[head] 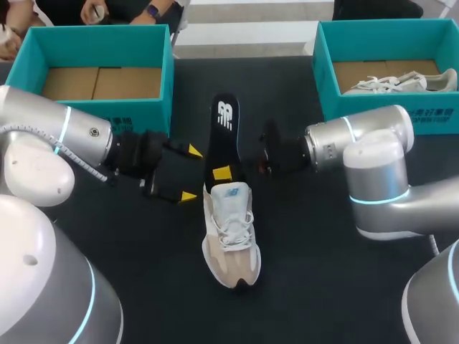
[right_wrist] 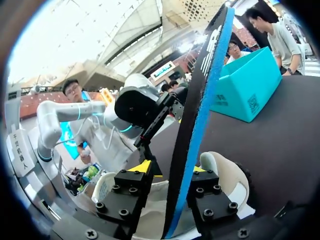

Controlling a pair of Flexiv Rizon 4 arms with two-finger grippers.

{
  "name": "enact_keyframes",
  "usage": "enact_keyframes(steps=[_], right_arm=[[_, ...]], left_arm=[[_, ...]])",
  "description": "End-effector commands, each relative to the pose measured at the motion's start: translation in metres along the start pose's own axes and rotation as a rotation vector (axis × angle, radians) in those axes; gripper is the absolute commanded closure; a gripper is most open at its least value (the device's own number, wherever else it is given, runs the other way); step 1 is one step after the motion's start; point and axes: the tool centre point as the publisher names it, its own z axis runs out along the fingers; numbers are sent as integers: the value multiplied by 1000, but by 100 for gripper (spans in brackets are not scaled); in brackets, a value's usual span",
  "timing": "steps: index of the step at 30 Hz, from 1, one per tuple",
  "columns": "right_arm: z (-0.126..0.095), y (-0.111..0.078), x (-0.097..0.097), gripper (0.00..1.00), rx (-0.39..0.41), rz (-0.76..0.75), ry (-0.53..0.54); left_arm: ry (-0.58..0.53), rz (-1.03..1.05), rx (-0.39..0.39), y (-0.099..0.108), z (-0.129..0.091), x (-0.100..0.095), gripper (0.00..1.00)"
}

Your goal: Take the shoe out of the shoebox, open the shoe tongue, remove and reinsert the insole, then place the shoe into the shoebox

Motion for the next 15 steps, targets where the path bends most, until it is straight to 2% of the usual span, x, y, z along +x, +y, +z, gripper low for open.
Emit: enact_keyframes(steps=[1, 2, 3, 9, 15], right_arm=[[-6, 7, -1, 77, 32, 0, 3], [-6, 7, -1, 86, 35, 0, 2], [-7, 8, -2, 100, 38, 1, 5], [-6, -6, -5, 100, 37, 39, 21], [2, -26, 4, 100, 37, 106, 31]], left_arm=[[0, -1, -6, -1, 1, 1, 0], [0, -1, -6, -1, 1, 1, 0], [0, -1, -6, -1, 1, 1, 0], [0, -1, -6, -1, 1, 1, 0], [0, -1, -6, -1, 1, 1, 0]])
